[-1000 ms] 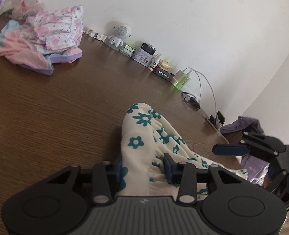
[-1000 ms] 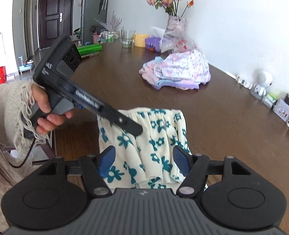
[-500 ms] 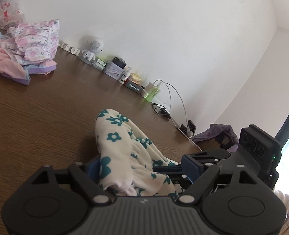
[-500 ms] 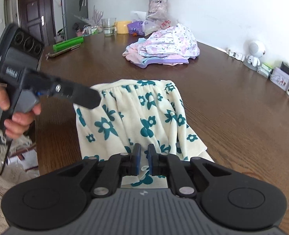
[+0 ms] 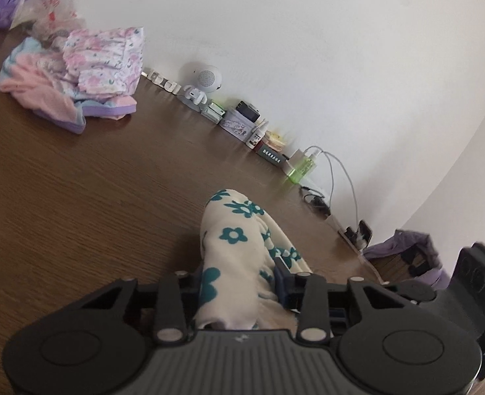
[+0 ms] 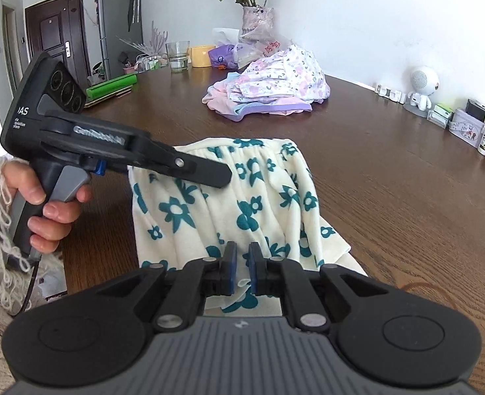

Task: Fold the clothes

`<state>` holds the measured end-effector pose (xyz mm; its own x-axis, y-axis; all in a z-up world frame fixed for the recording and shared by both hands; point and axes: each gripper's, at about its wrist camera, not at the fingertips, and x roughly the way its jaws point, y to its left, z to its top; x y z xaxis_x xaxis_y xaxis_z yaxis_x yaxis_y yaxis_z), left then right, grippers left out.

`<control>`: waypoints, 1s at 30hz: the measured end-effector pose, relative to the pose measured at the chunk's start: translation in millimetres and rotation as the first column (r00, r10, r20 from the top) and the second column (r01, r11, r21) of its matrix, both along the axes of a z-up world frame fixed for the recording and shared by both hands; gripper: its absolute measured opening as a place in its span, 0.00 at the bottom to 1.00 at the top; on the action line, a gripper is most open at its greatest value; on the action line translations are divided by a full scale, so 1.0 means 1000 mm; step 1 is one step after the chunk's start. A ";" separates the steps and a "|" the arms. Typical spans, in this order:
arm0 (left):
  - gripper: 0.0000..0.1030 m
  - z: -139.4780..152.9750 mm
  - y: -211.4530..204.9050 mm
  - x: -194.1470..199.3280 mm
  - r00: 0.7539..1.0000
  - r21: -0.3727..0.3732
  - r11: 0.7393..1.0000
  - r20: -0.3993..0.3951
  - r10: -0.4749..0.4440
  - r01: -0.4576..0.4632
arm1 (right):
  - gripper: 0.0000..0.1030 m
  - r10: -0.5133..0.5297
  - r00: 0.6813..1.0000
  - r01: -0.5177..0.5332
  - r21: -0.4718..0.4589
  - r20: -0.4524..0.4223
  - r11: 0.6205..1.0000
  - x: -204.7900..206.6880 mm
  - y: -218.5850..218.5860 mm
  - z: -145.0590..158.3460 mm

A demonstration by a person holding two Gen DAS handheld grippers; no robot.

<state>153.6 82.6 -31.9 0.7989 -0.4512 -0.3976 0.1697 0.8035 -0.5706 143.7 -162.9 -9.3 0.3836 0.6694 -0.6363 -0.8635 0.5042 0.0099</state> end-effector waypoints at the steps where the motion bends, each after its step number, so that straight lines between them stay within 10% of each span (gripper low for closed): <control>1: 0.30 0.004 -0.003 -0.001 1.000 0.036 0.999 0.007 -0.006 0.006 | 0.09 0.007 1.000 -0.007 0.000 -0.006 1.000 0.000 0.000 0.003; 3: 0.30 0.012 -0.008 -0.003 0.999 0.098 0.995 0.027 -0.019 0.016 | 0.12 0.014 1.000 -0.014 0.030 -0.011 0.999 0.001 -0.007 0.014; 7: 0.30 0.021 -0.019 -0.007 0.998 0.175 0.984 0.052 -0.034 0.024 | 0.68 -0.009 1.000 0.008 0.067 0.018 0.998 0.008 -0.023 0.033; 13: 0.30 0.024 -0.023 -0.008 0.998 0.209 0.977 0.048 -0.046 0.035 | 0.95 0.096 0.991 -0.093 0.043 -0.088 0.995 0.029 -0.019 0.031; 17: 0.30 0.027 -0.025 -0.008 0.997 0.231 0.972 0.051 -0.055 0.041 | 0.94 0.113 0.992 -0.117 -0.073 -0.056 0.990 0.029 0.002 0.010; 19: 0.30 0.030 -0.029 -0.010 0.996 0.269 0.962 0.065 -0.065 0.045 | 0.64 0.112 0.991 -0.117 -0.073 -0.071 0.990 0.029 0.005 0.005; 21: 0.29 0.035 -0.036 -0.012 0.993 0.335 0.941 0.093 -0.078 0.043 | 0.57 0.107 0.991 -0.112 -0.068 -0.075 0.991 0.028 0.006 0.003; 30: 0.28 0.055 -0.095 -0.040 0.934 0.681 0.732 0.245 -0.259 0.024 | 0.41 0.046 0.998 -0.047 -0.025 -0.038 0.999 0.017 0.011 0.002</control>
